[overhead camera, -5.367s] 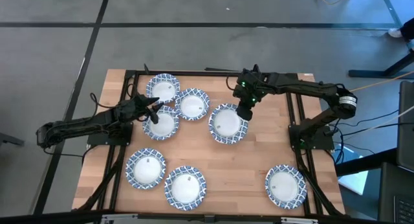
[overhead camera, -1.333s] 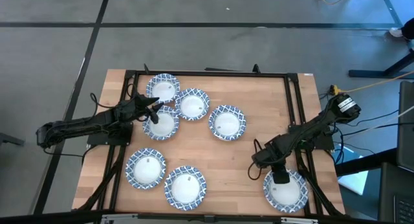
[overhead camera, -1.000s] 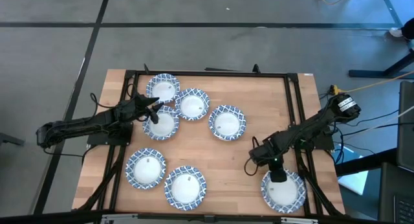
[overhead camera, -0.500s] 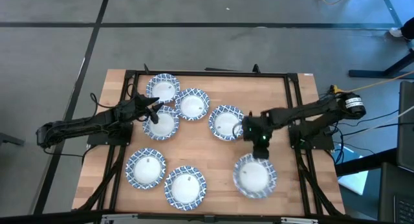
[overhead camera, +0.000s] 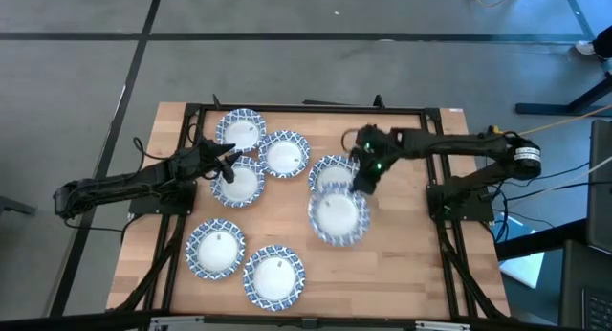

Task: Nest bowls inside each other
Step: Stack the blue patterned bowl on top of the other blue patterned bowl

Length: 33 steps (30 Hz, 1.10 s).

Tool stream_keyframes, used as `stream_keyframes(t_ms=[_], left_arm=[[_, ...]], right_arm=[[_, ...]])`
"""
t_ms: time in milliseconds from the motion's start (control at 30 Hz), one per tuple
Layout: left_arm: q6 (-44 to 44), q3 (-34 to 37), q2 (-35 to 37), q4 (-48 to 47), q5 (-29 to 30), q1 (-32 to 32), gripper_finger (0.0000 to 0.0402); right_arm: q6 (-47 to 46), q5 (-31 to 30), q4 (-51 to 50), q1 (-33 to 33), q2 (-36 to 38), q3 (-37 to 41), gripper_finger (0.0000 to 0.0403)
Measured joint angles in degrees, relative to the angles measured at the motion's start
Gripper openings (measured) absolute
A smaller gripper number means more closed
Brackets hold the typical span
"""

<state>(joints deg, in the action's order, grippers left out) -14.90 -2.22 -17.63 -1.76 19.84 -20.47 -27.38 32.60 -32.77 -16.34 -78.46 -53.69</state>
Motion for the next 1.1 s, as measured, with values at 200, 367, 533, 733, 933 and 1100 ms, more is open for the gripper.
stream_keyframes(t_ms=[200, 367, 533, 733, 933, 1100], left_arm=[[0.0, 0.0, 0.02, 0.02, 0.0, -0.02, 0.0176], [0.02, 0.0, 0.01, 0.0, 0.0, 0.0, 0.0176], [0.02, 0.0, 0.0, 0.02, 0.0, -0.02, 0.0176], [0.01, 0.0, 0.01, 0.01, 0.0, -0.02, 0.0176], [0.0, 0.0, 0.02, 0.02, 0.0, -0.02, 0.0176], [0.0, 0.0, 0.02, 0.02, 0.0, -0.02, 0.0176]], right_arm=[[3.64, -3.82, -1.31, -7.86, 0.02, -4.35, 0.0003], [5.2, -4.05, -4.15, -13.58, -1.25, -3.23, 0.0003], [7.19, -3.98, -4.92, -16.85, -4.15, -2.95, 0.0003], [8.17, -2.74, -3.08, -18.12, -7.9, -2.96, 0.0004], [10.04, -2.42, -3.48, -18.01, -12.61, -2.97, 0.0004], [11.63, -2.43, -3.01, -18.01, -15.04, -2.96, 0.0009]])
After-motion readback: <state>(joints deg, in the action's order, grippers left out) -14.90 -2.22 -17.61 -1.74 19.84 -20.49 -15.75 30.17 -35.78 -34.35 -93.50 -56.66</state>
